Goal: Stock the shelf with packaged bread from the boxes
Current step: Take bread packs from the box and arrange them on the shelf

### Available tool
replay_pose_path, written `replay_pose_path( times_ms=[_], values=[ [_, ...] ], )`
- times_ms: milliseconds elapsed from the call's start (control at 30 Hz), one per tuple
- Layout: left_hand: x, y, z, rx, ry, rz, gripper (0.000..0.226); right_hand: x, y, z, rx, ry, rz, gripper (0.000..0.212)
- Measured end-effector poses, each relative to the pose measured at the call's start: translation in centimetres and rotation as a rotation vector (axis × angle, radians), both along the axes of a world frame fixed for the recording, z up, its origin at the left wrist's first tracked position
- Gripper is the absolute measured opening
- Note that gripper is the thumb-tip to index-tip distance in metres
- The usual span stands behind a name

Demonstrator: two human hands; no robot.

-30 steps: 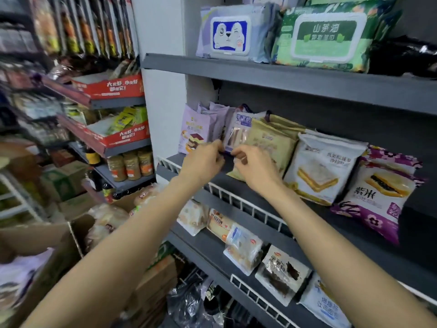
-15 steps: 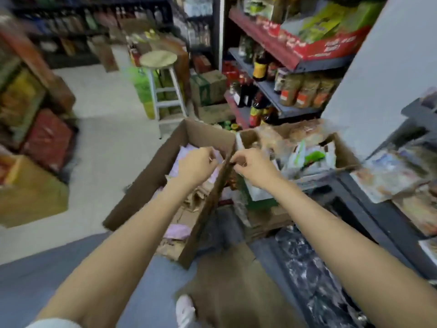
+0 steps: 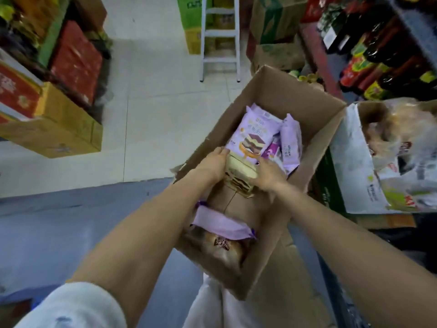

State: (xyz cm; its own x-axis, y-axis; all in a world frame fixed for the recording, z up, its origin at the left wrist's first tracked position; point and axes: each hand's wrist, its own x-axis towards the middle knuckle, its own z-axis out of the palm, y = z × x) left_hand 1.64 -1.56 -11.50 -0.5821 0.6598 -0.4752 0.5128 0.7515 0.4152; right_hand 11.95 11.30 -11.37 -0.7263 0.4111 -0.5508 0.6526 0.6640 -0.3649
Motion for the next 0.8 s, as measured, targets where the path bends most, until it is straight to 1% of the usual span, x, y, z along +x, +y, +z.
replay_pose_path(
  times_ms=[67, 133, 200, 267, 333, 367, 400, 467, 500, 567, 633, 700, 800],
  values=[
    [-1.0, 1.6, -1.7, 0.059, -0.034, 0.054, 0.061, -0.7, 0.5, -2.3, 0.012, -0.039, 0.026, 0.081],
    [-1.8, 3.4, -2.7, 0.128, -0.047, 0.126, 0.052, -1.1, 0.7, -4.3, 0.055, -0.054, 0.041, 0.078],
    [-2.6, 5.0, -3.2, 0.168, -0.099, 0.213, 0.04, -1.3, 1.0, -5.3, 0.15, -0.045, 0.046, 0.062],
    [-3.5, 6.0, -3.9, 0.17, -0.17, 0.323, 0.039, -1.4, 1.6, -5.0, 0.173, -0.018, -0.006, 0.045],
    [-4.3, 6.3, -4.7, 0.132, -0.233, 0.398, 0.04, -1.4, 2.7, -4.0, 0.089, 0.055, -0.129, 0.036],
    [-4.4, 6.3, -4.8, 0.124, -0.26, 0.426, 0.038, -1.2, 3.2, -3.2, 0.035, 0.118, -0.206, 0.032],
    [-4.4, 6.3, -4.9, 0.115, -0.28, 0.452, 0.035, -1.0, 3.8, -2.3, -0.022, 0.203, -0.3, 0.029],
    [-4.3, 6.6, -4.8, 0.116, -0.3, 0.493, 0.036, -0.9, 4.8, -0.6, -0.121, 0.385, -0.508, 0.022],
    [-4.4, 6.8, -4.8, 0.125, -0.302, 0.5, 0.038, -0.9, 5.3, 0.1, -0.153, 0.452, -0.58, 0.019],
    [-4.3, 7.8, -4.6, 0.108, -0.341, 0.552, 0.046, -1.3, 6.2, 0.8, -0.183, 0.529, -0.649, 0.017],
    [-4.2, 8.7, -4.7, 0.044, -0.343, 0.555, 0.056, -1.7, 7.0, 0.8, -0.214, 0.553, -0.684, 0.015],
    [-4.0, 9.1, -5.1, -0.045, -0.297, 0.471, 0.05, -2.0, 7.5, 0.7, -0.207, 0.544, -0.704, 0.011],
    [-3.4, 9.1, -4.6, -0.129, -0.196, 0.39, 0.042, -1.9, 7.6, 0.8, -0.186, 0.585, -0.7, 0.015]
  ],
)
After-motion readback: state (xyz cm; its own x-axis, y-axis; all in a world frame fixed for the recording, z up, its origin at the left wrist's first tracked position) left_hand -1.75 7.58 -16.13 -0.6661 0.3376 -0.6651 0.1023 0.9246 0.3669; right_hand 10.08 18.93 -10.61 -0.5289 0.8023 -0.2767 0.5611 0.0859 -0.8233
